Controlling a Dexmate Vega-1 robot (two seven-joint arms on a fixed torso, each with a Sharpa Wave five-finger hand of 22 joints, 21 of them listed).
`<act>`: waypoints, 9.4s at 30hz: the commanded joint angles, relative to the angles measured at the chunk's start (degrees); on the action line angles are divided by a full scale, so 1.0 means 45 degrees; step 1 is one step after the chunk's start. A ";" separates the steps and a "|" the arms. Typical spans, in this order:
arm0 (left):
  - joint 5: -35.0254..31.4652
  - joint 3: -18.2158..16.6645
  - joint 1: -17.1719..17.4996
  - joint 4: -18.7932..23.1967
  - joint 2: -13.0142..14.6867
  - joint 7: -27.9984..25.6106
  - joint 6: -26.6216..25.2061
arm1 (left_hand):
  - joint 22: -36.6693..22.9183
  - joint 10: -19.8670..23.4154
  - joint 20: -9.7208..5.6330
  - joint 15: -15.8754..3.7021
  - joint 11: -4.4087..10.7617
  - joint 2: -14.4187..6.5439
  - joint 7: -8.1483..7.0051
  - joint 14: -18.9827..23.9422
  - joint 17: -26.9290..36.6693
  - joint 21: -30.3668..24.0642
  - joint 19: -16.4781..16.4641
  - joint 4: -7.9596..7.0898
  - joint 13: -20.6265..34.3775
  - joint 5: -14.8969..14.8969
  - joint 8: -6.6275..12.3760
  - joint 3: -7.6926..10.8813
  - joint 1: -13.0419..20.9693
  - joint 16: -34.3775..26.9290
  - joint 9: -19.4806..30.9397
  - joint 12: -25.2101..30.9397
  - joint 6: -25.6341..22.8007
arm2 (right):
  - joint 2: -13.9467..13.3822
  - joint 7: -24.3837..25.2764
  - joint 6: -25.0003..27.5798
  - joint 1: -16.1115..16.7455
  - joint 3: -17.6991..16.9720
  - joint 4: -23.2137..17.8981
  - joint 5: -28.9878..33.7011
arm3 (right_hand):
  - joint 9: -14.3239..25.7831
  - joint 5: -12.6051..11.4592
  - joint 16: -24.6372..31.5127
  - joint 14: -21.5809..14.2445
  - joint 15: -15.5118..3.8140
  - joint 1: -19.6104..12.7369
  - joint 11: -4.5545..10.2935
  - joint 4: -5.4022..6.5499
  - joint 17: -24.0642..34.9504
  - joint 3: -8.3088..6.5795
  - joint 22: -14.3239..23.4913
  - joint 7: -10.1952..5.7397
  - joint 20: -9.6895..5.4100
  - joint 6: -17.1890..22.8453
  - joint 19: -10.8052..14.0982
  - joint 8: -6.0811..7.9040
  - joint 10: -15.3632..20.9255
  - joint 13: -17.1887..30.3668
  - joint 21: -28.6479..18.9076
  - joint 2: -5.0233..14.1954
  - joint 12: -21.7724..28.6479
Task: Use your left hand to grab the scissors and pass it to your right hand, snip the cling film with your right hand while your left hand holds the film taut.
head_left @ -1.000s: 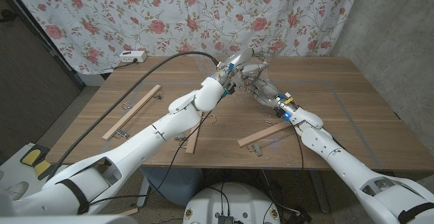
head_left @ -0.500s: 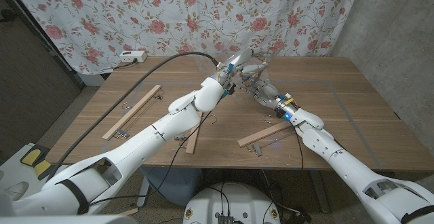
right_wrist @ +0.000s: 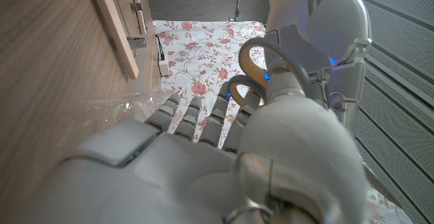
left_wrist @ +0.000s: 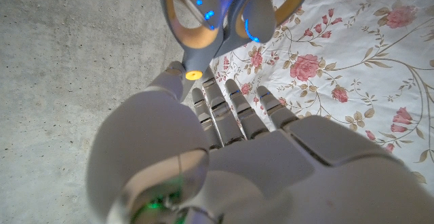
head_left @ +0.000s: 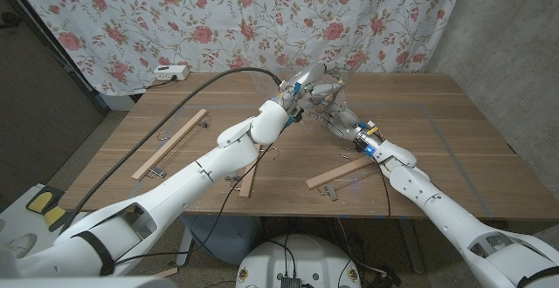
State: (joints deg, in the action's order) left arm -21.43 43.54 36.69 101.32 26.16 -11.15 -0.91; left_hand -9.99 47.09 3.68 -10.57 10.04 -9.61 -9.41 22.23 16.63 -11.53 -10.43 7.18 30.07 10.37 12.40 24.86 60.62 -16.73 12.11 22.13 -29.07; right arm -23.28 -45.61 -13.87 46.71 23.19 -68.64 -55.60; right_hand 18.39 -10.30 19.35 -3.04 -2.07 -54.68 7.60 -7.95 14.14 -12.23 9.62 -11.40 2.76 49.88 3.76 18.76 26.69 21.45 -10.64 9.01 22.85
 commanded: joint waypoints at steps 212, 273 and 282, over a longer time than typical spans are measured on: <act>0.4718 -0.4047 0.6146 0.2704 0.2323 -0.1819 0.1189 | -0.0184 -0.5332 0.1165 0.1934 -0.0976 0.1937 0.0701 -0.3082 -0.0738 -0.0040 0.1038 -0.1842 -0.1271 0.0061 -0.0373 -0.3077 -0.6771 0.1162 -0.0231 -0.2214 0.3751 | -0.2445 0.1905 0.6755 0.2386 -0.1540 -0.5364 -0.5509 | 0.2558 0.0018 0.5103 -0.3740 -0.2406 -0.1417 0.0697 0.0368 1.2243 -0.1999 0.1787 0.0812 -0.0332 -0.0761 0.4677 -0.0146 -0.2931 1.0768 -0.4763 0.0249 1.3249; 0.4870 -0.4016 0.6660 0.3497 0.2766 -0.2118 0.0378 | -0.0188 -0.5381 0.1209 0.1992 -0.0996 0.1637 0.0597 -0.3173 -0.0832 -0.0070 0.1056 -0.1488 -0.1368 0.0058 -0.0257 -0.2772 -0.6361 0.1143 -0.0244 -0.2085 0.3767 | -0.3528 0.2664 0.6391 0.2816 -0.2260 -0.5978 -0.4327 | 0.2657 -0.0554 0.5041 -0.4368 -0.0678 0.4387 -0.0942 0.2041 1.1476 0.2175 0.0392 0.3041 0.1182 -0.1326 0.5663 -0.0656 -0.2813 1.0659 -0.4747 -0.3733 1.3980; 0.4861 -0.3969 0.6557 0.3432 0.2796 -0.1976 0.0392 | -0.0188 -0.5369 0.1199 0.2004 -0.0966 0.1642 0.0615 -0.3170 -0.0836 -0.0073 0.1060 -0.1451 -0.1373 0.0047 -0.0237 -0.2763 -0.6350 0.1131 -0.0245 -0.2060 0.3729 | -0.3251 0.2516 0.6316 0.2931 -0.2171 -0.5765 -0.4640 | 0.2725 -0.0659 0.5216 -0.4268 -0.0739 0.2435 -0.0919 0.1329 1.1348 0.1098 0.0377 0.3070 0.0990 -0.1344 0.5825 -0.0763 -0.2831 1.0628 -0.4627 -0.2040 1.4013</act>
State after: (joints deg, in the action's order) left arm 0.68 25.69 66.42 116.97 38.61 -20.22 0.74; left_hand -10.54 22.91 8.49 -1.84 5.73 -1.97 -6.45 7.77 12.78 -11.53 -5.83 0.17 23.91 10.41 10.86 12.33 31.53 -11.14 10.94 12.53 -11.97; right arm -38.03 -34.77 14.70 59.18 13.55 -94.49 -75.43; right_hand 30.43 -13.24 42.28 -21.97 -2.36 -39.87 3.48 -0.75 65.25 -4.79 11.18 0.24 7.17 45.22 29.86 15.77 13.77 68.98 -31.76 -3.24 85.43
